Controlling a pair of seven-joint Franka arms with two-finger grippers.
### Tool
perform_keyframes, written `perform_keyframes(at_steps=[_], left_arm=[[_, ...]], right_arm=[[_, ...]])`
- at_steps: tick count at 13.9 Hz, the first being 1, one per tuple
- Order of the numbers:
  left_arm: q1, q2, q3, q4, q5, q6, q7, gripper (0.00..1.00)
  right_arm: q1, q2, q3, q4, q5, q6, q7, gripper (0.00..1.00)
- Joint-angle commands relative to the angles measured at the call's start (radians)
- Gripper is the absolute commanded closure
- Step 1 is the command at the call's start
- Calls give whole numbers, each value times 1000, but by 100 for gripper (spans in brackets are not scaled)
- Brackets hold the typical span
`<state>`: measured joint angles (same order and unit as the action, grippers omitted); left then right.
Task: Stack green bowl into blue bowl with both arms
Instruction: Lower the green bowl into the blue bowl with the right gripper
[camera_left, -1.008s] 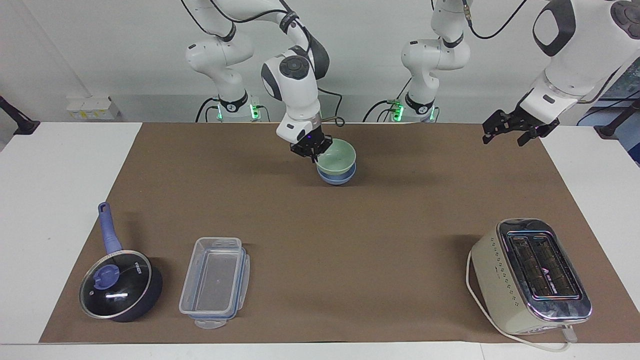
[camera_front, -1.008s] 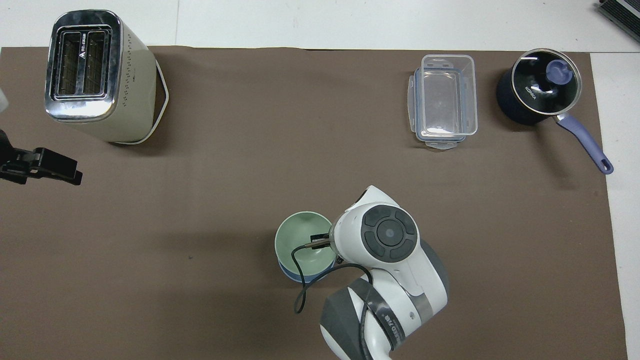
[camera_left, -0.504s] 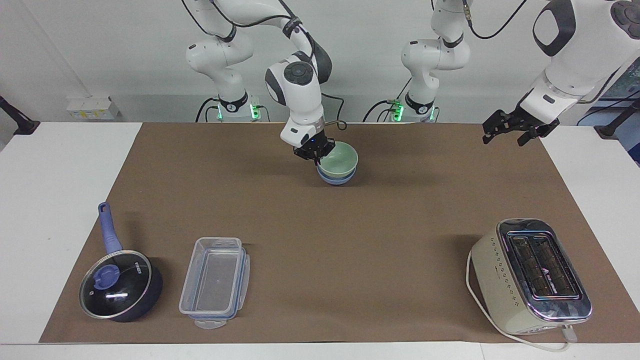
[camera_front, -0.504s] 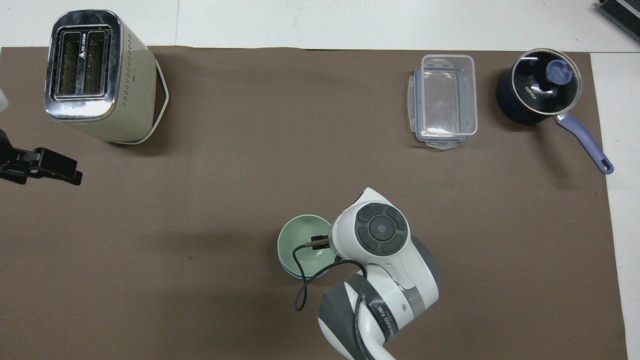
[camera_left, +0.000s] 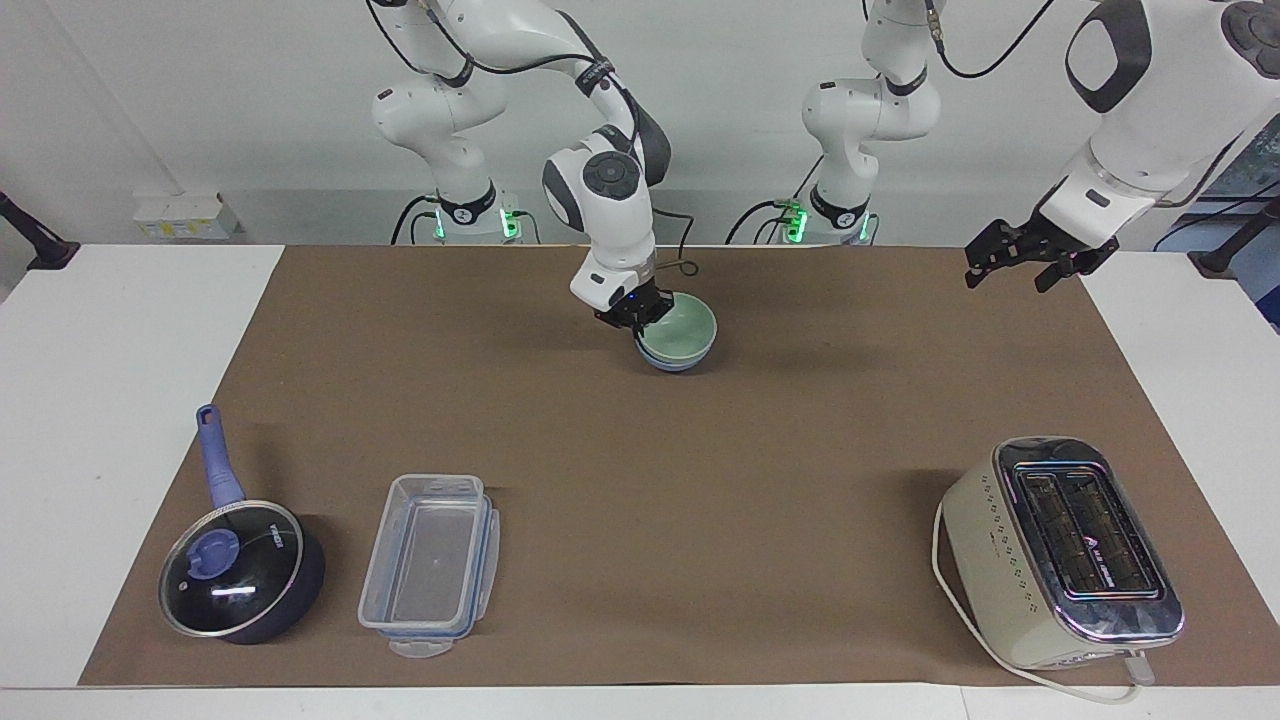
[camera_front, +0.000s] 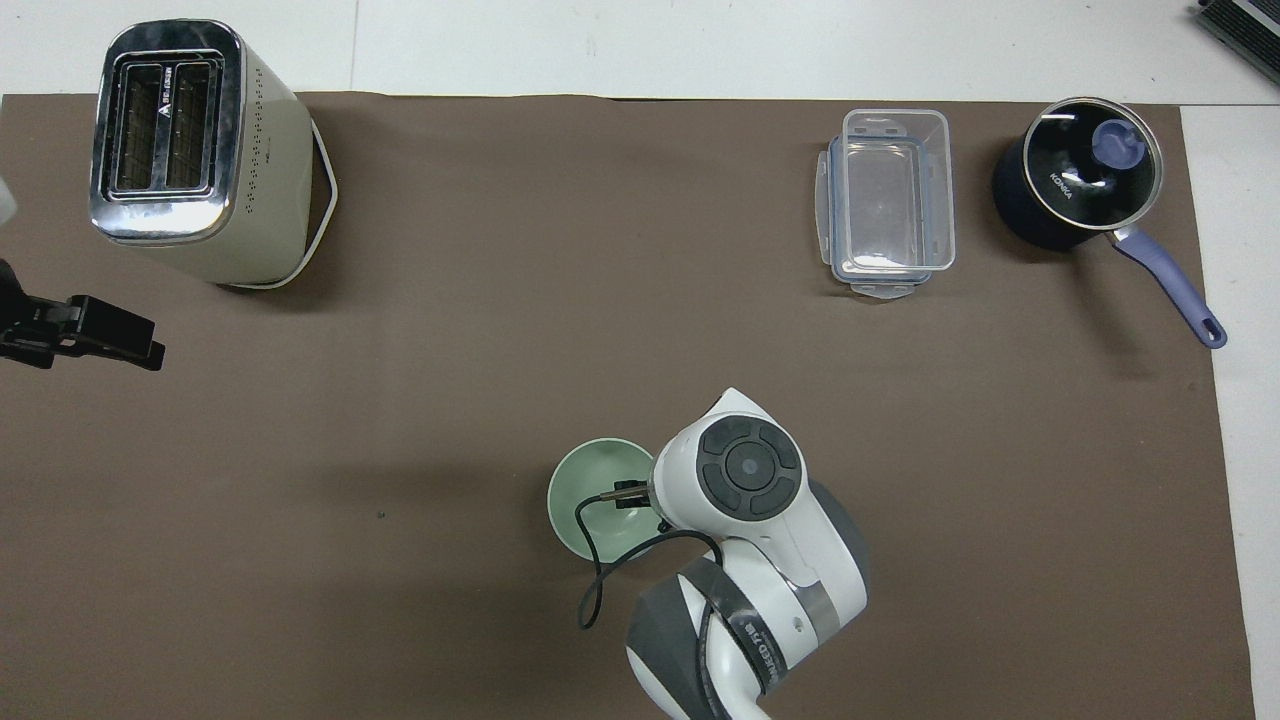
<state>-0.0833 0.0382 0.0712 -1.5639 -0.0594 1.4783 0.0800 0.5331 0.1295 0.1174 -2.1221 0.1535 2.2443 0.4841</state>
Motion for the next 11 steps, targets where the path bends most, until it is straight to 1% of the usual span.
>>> perform_keyframes(at_steps=[1,5,6,7,8,9,10,11], left_arm=[[5,3,-4,12,15,-19,-9,0],[5,3,-4,12,13,-19,-9,0],[5,3,-4,12,15,-19,-9,0],[5,3,-4,12,15,-19,-9,0],[5,3,-4,12,15,-19,-9,0],[5,3,-4,12,15,-19,-9,0],[5,3,-4,12,13,-19,-9,0],[5,3,-4,12,13,-19,-9,0]], right_arm=[[-1,-21,-2,-22,28,-3,-4,100],[-4,-19,-2,-22,28,-3,-1,100],[-4,-19,-2,-22,28,-5,5,82],[-2,-21,-2,-21,28,-6,11,42],[-2,-24,-2,-16,28,-6,20,33],[-4,-34,-2,-12,28,-8,30,15],[-11,-53,-4,-9,28,-24,21,0],[-27,-74,-8,-4,28,-55,5,0]])
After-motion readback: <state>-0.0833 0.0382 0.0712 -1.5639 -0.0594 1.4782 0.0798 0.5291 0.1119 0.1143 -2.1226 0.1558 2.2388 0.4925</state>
